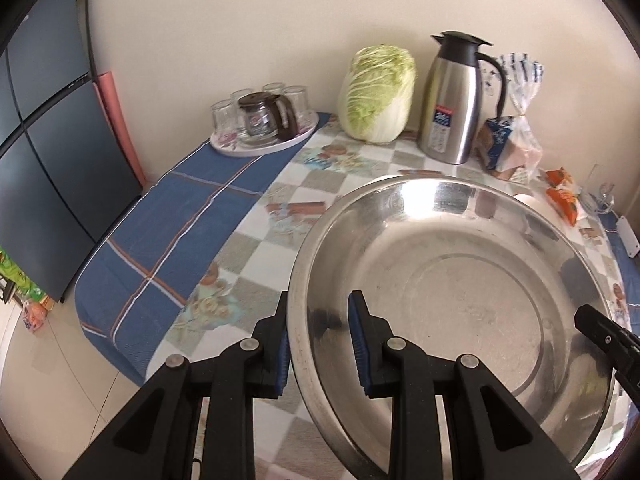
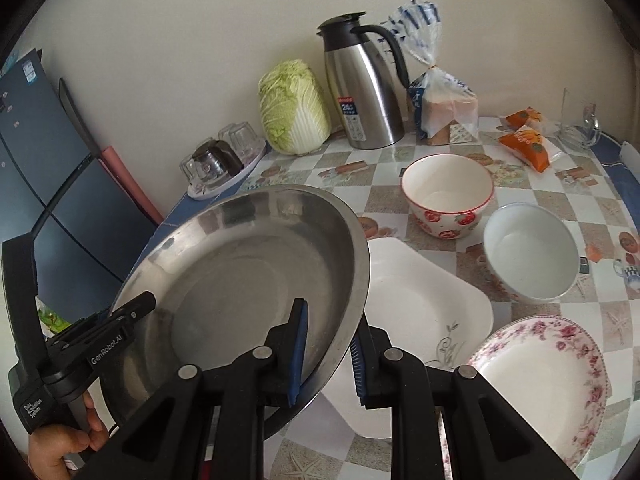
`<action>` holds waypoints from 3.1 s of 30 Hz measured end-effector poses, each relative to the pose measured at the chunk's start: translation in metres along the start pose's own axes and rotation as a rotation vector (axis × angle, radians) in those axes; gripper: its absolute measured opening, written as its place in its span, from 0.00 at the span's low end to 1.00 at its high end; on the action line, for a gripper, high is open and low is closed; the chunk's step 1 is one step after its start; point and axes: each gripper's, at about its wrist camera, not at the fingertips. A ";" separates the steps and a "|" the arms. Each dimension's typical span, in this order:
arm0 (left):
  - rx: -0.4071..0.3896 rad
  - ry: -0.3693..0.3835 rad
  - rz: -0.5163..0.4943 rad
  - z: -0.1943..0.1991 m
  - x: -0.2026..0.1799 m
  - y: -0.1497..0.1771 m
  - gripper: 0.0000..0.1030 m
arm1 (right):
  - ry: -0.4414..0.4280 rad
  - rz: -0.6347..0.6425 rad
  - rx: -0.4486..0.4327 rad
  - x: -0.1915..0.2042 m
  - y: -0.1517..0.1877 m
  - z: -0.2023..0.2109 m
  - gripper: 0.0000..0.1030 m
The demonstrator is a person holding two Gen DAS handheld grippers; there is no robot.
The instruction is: Organize plates and bowls
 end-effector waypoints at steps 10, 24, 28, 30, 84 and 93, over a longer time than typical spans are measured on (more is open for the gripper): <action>-0.020 0.045 -0.019 0.009 -0.059 -0.026 0.27 | 0.062 -0.076 -0.091 -0.049 -0.011 0.035 0.21; 0.054 0.104 -0.038 -0.028 -0.100 -0.025 0.27 | 0.144 -0.172 -0.086 -0.092 -0.012 0.037 0.21; 0.076 0.107 -0.028 -0.035 -0.096 -0.020 0.27 | 0.148 -0.171 -0.067 -0.092 -0.009 0.032 0.21; 0.091 0.111 -0.015 -0.038 -0.093 -0.018 0.27 | 0.156 -0.157 -0.056 -0.089 -0.007 0.028 0.21; 0.297 0.128 0.080 -0.096 -0.075 0.002 0.27 | 0.301 -0.064 0.182 -0.082 0.020 -0.048 0.21; 0.312 0.130 0.079 -0.101 -0.075 0.004 0.28 | 0.293 -0.082 0.192 -0.088 0.018 -0.052 0.21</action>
Point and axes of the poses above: each gripper's, at about its wrist camera, not at the fingertips, and z roughly against the way its jaws point, x to its left, y to its underside, and after that the axes turned 7 degrees about -z, right-handed
